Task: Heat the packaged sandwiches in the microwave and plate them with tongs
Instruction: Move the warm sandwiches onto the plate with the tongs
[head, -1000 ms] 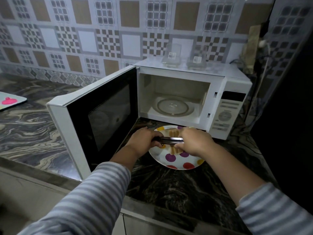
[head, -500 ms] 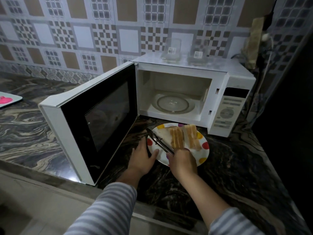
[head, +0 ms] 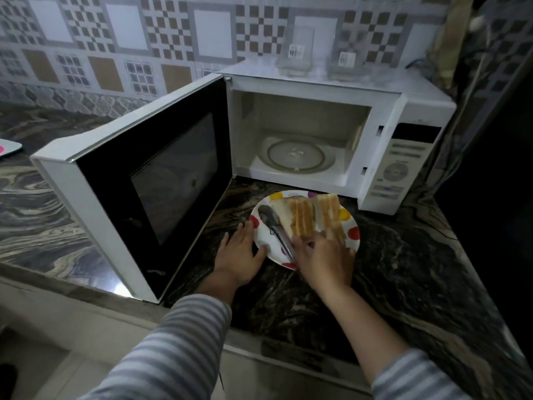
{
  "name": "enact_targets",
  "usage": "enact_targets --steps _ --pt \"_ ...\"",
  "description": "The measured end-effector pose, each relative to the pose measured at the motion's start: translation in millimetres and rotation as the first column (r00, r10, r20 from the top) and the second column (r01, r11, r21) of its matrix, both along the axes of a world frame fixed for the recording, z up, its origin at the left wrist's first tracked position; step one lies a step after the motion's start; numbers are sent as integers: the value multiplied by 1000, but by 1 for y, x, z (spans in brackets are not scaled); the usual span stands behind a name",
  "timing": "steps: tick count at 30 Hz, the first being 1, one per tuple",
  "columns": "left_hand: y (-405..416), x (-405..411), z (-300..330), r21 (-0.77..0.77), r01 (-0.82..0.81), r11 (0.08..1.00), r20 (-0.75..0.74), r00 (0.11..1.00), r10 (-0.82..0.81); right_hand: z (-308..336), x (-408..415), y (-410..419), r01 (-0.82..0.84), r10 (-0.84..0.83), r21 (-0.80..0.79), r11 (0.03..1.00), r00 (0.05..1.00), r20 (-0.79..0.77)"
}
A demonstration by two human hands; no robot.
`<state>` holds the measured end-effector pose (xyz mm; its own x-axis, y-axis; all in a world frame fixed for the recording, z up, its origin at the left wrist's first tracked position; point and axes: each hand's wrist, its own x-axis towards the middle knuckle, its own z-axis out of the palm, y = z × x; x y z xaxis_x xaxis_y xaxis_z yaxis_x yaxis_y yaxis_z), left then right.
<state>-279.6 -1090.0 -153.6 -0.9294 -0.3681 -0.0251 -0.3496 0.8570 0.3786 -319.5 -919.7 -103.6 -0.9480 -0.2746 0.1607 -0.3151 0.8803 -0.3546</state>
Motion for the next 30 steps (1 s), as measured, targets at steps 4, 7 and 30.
enact_targets --steps 4,7,30 --pt "-13 -4 4 23 58 998 18 998 -58 4 -38 32 109 -124 -193 975 990 -64" --pt "-21 -11 5 51 73 996 20 997 -74 -11 -73 54 174 -167 -81 981 982 92" --pt "-22 -28 6 23 75 997 50 996 -76 -37 -93 54 9 -41 103 995 947 319"
